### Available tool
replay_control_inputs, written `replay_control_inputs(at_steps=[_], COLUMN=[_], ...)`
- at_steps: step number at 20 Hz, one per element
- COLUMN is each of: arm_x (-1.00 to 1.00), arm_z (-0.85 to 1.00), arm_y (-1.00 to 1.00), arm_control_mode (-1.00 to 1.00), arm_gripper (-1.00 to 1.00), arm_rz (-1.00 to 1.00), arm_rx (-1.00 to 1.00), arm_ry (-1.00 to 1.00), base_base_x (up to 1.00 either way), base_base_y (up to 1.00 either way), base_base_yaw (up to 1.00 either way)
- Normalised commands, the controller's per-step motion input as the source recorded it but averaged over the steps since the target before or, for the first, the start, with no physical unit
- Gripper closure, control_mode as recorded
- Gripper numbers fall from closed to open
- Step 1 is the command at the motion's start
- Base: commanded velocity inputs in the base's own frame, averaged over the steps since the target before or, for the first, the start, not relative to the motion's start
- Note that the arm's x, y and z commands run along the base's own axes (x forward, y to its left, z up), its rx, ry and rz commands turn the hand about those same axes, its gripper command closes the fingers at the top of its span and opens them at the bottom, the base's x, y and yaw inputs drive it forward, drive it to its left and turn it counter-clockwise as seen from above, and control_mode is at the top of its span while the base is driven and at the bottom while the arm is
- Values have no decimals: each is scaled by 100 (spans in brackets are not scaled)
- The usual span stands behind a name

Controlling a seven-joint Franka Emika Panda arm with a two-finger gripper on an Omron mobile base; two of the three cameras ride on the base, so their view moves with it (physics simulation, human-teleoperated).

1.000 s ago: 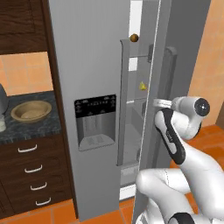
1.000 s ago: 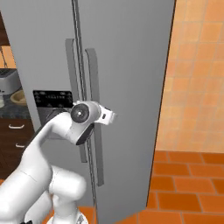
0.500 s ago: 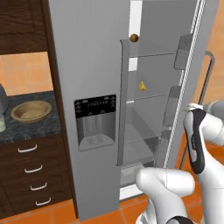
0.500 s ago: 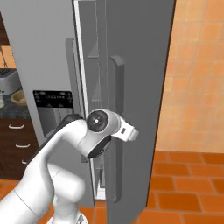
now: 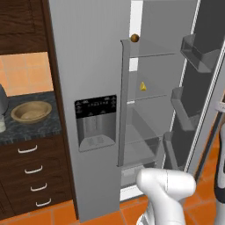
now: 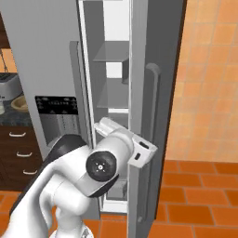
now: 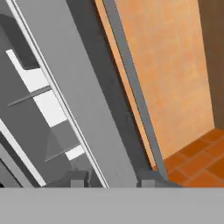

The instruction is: Grab a lemon wedge from the fridge and one ice cube from the ice bowl, and put them in the glass of lemonade.

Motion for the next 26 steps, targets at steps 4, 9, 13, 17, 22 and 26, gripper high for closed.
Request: replay_control_inputs(at_steps=[4,9,13,17,22,26], arm_x=[-61,-9,29,57,73,85], arm_z=[59,14,-18,-31,-28,-6], arm_y=[76,100,67,3,-1,-13], arm_control_mode=[-100,-100,-100,-100,-100,-100], arm_gripper=[-100,-100,-100,-100,-100,-100], arm_rz=[0,-1,-4,-23,-28,-20], arm_rx=[-23,-37,-35,-16,-9,-1], arm_ry=[9,41,35,0,-1,3], base_base_x=[0,0,0,0,0,0], base_base_y=[0,0,0,0,0,0], base_base_yaw=[0,0,0,0,0,0])
